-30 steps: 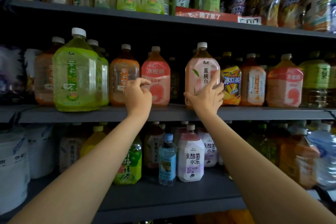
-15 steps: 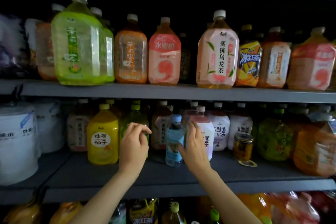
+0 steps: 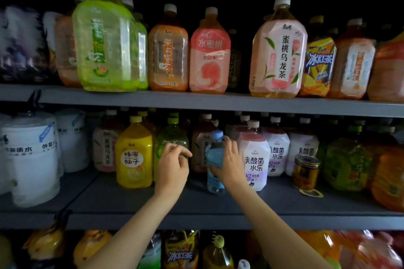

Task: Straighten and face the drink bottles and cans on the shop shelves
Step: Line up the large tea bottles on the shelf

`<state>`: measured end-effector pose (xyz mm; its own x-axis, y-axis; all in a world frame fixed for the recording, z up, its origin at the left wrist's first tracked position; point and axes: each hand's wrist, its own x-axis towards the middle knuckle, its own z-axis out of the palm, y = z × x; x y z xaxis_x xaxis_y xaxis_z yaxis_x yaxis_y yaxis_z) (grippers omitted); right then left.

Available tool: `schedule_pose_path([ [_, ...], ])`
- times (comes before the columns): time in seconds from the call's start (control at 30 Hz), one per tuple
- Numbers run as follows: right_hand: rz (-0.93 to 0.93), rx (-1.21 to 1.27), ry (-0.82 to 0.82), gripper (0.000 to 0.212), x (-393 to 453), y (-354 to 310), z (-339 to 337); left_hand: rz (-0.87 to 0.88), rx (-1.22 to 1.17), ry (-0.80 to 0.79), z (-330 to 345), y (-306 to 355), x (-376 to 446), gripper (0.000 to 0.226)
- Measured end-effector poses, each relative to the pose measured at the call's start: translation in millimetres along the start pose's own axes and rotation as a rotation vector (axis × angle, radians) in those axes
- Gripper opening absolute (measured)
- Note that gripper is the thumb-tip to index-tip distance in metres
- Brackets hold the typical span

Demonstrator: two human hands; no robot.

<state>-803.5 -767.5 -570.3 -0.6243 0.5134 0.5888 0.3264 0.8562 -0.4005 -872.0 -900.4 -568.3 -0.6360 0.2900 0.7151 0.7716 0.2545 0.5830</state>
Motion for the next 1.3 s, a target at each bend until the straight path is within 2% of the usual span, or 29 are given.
schedule_pose_path([
  [0.07, -0.004, 0.04, 0.007, 0.085, -6, -3, 3, -0.04, -0.029, -0.009, -2, -9, -5, 0.025],
  [0.13, 0.077, 0.156, -0.008, 0.086, -11, -3, 5, -0.073, -0.045, -0.038, -4, -16, -9, 0.023],
  [0.27, 0.13, 0.413, -0.037, 0.086, -17, 4, -3, -0.092, -0.096, -0.165, -3, -22, -17, 0.02],
  [0.33, 0.131, 0.45, -0.105, 0.084, -18, 5, -7, -0.14, -0.121, -0.273, 3, -25, -21, 0.032],
  [0.43, 0.147, 0.543, -0.21, 0.087, -21, 6, -9, -0.206, -0.236, -0.54, 15, -22, -32, 0.073],
  [0.47, 0.144, 0.586, -0.248, 0.088, -23, 6, -10, -0.226, -0.347, -0.596, 18, -18, -36, 0.077],
  [0.53, 0.121, 0.698, -0.328, 0.085, -31, 5, -14, -0.257, -0.511, -0.643, 22, -12, -41, 0.066],
  [0.6, 0.08, 0.787, -0.397, 0.078, -41, 1, -22, -0.267, -0.565, -0.632, 23, -11, -43, 0.057],
  [0.7, 0.049, 0.871, -0.399, 0.067, -52, -9, -45, -0.23, -0.594, -0.602, 10, 4, -41, 0.08],
  [0.77, 0.035, 0.925, -0.268, 0.061, -54, -17, -72, -0.094, -0.596, -0.538, 5, 32, -39, 0.077],
  [0.87, -0.115, 0.884, -0.009, 0.064, -49, -29, -133, 0.096, -0.759, -0.403, 3, 100, -28, 0.061],
  [1.0, -0.288, 0.8, 0.07, 0.062, -10, -41, -230, 0.207, -0.903, -0.248, 3, 184, 16, 0.069],
  [1.1, -0.269, 0.802, 0.113, 0.065, 42, -44, -297, 0.249, -0.969, -0.19, 3, 251, 75, 0.079],
  [1.23, -0.179, 0.758, 0.169, 0.063, 105, -48, -386, 0.301, -0.911, -0.182, 0, 341, 147, 0.061],
  [1.3, -0.138, 0.723, 0.148, 0.062, 127, -52, -435, 0.266, -0.944, -0.241, -3, 384, 176, 0.063],
])
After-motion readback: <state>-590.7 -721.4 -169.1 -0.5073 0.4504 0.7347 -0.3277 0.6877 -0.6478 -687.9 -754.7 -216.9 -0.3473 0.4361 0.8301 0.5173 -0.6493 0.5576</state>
